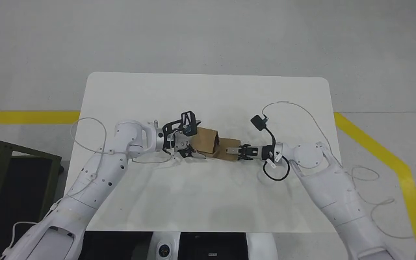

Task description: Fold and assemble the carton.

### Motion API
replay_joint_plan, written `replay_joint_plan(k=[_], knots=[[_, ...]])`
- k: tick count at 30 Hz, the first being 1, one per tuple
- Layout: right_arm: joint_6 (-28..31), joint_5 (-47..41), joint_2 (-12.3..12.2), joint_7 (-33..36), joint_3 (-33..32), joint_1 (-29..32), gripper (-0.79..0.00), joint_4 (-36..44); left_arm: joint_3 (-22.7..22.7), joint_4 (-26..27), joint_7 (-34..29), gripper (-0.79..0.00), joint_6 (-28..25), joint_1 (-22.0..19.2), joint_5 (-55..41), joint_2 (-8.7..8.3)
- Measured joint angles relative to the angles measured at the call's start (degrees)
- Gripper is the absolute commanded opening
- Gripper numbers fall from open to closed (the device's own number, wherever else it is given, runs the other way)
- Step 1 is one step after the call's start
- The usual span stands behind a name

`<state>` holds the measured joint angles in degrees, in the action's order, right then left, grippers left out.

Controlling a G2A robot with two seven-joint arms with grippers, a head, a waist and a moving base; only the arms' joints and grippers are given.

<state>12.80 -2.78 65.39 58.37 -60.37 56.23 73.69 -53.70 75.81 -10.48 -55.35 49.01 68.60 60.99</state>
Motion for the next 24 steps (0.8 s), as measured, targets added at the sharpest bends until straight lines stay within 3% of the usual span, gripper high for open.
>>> replay_joint_plan(k=[20,24], knots=[[2.66,-2.34,1.92,0.79,5.53,-5.81,-0.459,-1.7,-0.17,-0.1,-0.1,0.0,-0.33,-0.08,0.51,0.02],[3.49,-2.77,2.27,0.71,6.22,-6.91,-0.425,-2.65,-0.22,-0.26,-0.3,0.0,-0.47,-0.08,0.63,0.0]])
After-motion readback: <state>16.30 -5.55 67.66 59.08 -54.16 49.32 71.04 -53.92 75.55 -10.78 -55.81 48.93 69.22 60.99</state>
